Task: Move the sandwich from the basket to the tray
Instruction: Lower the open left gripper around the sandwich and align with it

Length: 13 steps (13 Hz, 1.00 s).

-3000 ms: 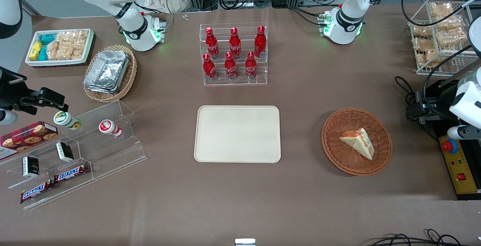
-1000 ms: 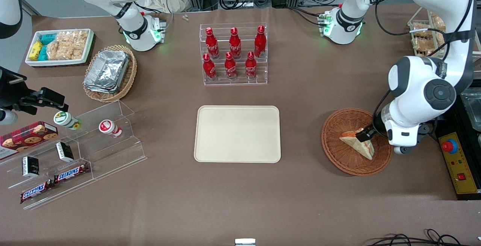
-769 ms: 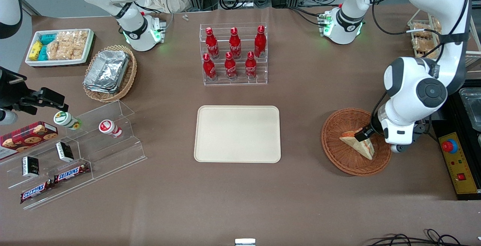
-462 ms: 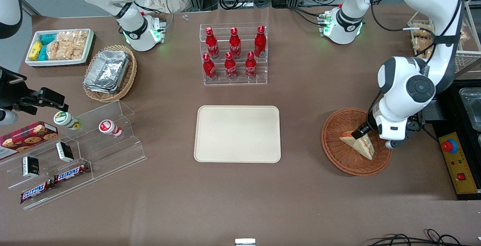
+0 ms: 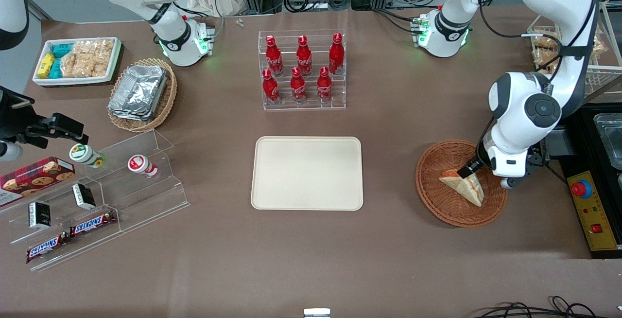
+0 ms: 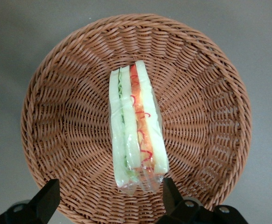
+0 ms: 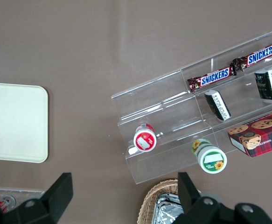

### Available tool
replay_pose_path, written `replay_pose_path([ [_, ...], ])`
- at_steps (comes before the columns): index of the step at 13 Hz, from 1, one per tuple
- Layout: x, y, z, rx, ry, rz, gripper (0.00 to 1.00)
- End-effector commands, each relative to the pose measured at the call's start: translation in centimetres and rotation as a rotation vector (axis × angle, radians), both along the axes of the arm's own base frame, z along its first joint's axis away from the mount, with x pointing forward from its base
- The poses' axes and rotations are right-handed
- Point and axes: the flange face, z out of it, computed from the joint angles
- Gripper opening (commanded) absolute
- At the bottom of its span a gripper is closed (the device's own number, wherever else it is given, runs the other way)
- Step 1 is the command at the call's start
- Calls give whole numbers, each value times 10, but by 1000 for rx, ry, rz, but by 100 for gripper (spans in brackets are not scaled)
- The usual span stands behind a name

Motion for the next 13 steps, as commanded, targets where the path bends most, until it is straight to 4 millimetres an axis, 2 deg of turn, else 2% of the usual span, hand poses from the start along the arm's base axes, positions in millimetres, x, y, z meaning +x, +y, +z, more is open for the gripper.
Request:
replay_pose_path([
  [1, -9, 1, -7, 11, -35, 3, 100],
  [4, -8, 9, -15, 8, -36, 19, 100],
  [8, -5, 8, -27, 1, -39, 30, 100],
  [11, -2, 7, -13, 1, -59, 32, 100],
  [13, 7, 7, 0, -1, -79, 36, 99],
])
